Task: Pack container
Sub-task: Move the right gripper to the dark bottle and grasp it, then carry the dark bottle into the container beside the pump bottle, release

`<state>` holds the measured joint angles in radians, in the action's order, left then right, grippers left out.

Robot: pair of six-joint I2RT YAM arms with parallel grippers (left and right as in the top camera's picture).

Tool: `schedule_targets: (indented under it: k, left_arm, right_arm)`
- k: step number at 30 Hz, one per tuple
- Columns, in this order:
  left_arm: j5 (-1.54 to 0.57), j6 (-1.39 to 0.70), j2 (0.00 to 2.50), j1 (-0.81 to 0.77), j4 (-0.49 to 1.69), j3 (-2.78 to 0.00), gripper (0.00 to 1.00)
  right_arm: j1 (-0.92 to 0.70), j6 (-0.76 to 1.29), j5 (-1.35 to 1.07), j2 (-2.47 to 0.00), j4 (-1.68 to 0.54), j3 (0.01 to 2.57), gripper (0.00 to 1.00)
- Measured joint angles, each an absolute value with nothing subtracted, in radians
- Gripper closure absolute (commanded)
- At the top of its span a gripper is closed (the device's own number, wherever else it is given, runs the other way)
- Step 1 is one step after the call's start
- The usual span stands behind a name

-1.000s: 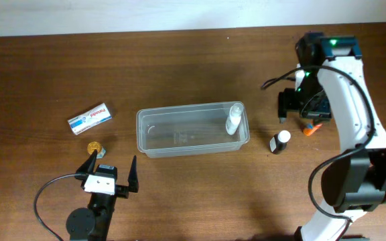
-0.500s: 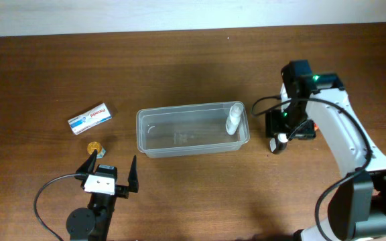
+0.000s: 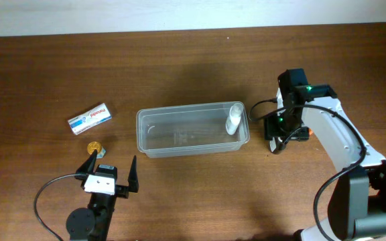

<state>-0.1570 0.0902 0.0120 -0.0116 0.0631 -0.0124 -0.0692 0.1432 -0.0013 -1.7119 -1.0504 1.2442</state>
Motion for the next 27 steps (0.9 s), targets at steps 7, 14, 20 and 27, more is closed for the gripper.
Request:
schedule_targets:
  k: [7,14,20,27]
  left_arm:
    - [-0.157,0.090,0.012,-0.012,0.063,-0.012,0.01]
    - [-0.157,0.090,0.012,-0.012,0.063,-0.012,0.01]
    - [-0.157,0.090,0.012,-0.012,0.063,-0.012,0.01]
    - [-0.157,0.090,0.012,-0.012,0.063,-0.012,0.01]
  right_arm:
    - [-0.069,0.131,0.002,-1.712,-1.050,1.244,0.61]
    - [-0.069,0.131,0.002,-1.712,-1.063,1.242,0.69]
    - [-0.069,0.132,0.003,-1.712,-1.081,1.242,0.76]
    - [-0.069,0.132,0.002,-1.712,-1.088,1.242,0.77]
